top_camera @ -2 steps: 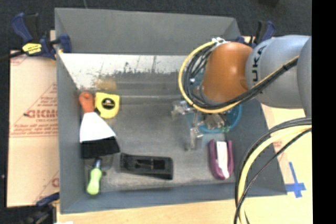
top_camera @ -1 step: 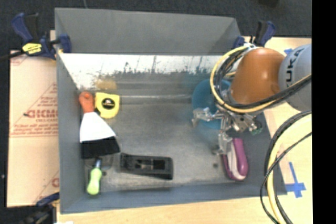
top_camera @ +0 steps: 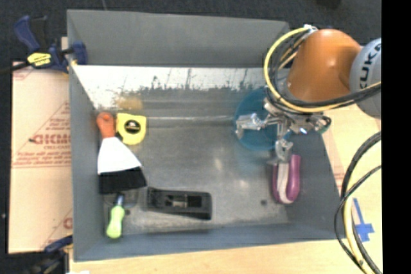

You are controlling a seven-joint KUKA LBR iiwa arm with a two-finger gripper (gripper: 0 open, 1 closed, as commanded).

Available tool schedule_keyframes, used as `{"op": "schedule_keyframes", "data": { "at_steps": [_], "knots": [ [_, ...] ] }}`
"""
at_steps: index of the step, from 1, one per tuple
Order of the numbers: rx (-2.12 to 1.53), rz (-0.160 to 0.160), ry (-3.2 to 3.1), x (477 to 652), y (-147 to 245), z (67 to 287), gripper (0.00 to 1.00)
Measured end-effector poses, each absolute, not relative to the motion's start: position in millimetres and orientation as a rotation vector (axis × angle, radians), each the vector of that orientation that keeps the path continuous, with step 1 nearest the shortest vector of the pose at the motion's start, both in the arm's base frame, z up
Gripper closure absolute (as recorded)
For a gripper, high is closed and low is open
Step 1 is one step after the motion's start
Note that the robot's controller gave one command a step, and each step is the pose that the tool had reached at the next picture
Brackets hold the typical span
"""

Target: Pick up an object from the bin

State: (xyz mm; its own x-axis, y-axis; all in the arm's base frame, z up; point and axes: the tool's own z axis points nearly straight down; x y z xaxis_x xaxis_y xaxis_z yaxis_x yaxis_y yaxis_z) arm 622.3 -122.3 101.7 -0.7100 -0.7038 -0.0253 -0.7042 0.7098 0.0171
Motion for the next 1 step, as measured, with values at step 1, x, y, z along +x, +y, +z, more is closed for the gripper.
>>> {"op": "schedule_keyframes", "data": {
  "at_steps": [1],
  "knots": [
    [-0.284, 0.032, 3.171, 637.6, -119.5, 64.6, 1.0]
  ]
}}
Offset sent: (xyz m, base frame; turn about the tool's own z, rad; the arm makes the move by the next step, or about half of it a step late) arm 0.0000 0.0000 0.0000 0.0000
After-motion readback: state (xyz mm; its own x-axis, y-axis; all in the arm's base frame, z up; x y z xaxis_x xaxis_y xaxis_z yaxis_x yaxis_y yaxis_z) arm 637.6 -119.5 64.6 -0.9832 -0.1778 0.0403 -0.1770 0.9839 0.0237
